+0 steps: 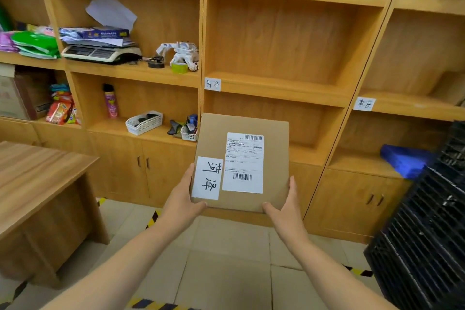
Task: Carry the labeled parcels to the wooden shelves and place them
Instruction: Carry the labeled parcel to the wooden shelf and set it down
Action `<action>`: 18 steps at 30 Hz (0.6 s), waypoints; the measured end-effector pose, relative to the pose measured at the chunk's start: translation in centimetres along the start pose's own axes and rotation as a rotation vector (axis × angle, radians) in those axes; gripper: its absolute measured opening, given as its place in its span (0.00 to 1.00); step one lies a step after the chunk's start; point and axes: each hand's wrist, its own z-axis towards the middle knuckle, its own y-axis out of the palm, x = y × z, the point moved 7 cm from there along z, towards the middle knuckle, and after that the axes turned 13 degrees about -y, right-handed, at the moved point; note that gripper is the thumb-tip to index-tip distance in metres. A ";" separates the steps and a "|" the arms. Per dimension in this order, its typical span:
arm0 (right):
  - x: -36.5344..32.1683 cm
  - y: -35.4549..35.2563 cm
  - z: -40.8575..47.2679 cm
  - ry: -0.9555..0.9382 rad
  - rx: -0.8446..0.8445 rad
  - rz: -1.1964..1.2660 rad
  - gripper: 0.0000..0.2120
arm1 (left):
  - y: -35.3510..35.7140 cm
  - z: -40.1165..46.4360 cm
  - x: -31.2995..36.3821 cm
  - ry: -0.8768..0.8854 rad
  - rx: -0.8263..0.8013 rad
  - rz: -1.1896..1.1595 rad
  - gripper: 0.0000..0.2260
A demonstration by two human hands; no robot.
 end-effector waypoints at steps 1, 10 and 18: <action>0.5 0.4 1.4 -0.006 -0.002 -0.006 0.44 | 0.4 1.5 0.1 0.010 -0.003 -0.002 0.42; 5.1 2.7 17.5 -0.193 -0.092 -0.172 0.33 | 3.1 17.5 2.5 0.085 0.095 0.147 0.36; 7.4 3.2 31.9 -0.285 -0.120 -0.248 0.30 | 4.8 30.0 5.8 0.108 0.172 0.155 0.32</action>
